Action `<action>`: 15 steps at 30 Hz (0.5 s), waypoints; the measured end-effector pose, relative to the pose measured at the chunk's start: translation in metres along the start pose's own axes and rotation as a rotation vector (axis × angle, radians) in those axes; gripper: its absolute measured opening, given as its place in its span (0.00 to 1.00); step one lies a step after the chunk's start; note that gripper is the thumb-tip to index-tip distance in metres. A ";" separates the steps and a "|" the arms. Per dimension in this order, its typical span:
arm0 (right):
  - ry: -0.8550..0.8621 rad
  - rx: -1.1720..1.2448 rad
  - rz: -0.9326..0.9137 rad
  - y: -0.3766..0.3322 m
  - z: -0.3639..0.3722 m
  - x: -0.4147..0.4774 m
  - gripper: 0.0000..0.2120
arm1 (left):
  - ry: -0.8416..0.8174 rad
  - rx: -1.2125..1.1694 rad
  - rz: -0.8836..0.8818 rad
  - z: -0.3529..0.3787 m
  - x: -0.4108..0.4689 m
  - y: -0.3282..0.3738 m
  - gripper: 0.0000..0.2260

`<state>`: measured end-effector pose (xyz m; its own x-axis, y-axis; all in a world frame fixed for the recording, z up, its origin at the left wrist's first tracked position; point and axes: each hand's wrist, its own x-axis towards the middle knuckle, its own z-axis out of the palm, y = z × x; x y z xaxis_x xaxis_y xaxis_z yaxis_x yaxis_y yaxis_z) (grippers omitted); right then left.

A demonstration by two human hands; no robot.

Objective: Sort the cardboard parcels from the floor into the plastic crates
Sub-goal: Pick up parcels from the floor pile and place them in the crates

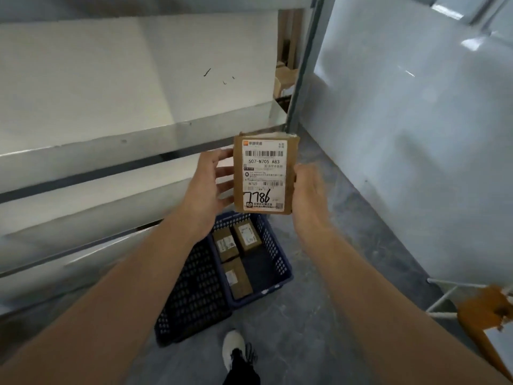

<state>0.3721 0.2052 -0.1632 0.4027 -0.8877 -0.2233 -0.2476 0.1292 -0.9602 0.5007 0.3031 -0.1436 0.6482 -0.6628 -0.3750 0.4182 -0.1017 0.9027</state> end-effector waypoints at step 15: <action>-0.226 -0.041 0.199 0.083 0.009 0.213 0.14 | 0.199 0.033 -0.197 0.047 0.178 -0.075 0.21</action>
<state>0.4454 0.0309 -0.2918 0.5278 -0.7249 -0.4427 -0.3747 0.2691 -0.8872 0.5545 0.1579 -0.2684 0.6695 -0.4698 -0.5754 0.5301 -0.2404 0.8131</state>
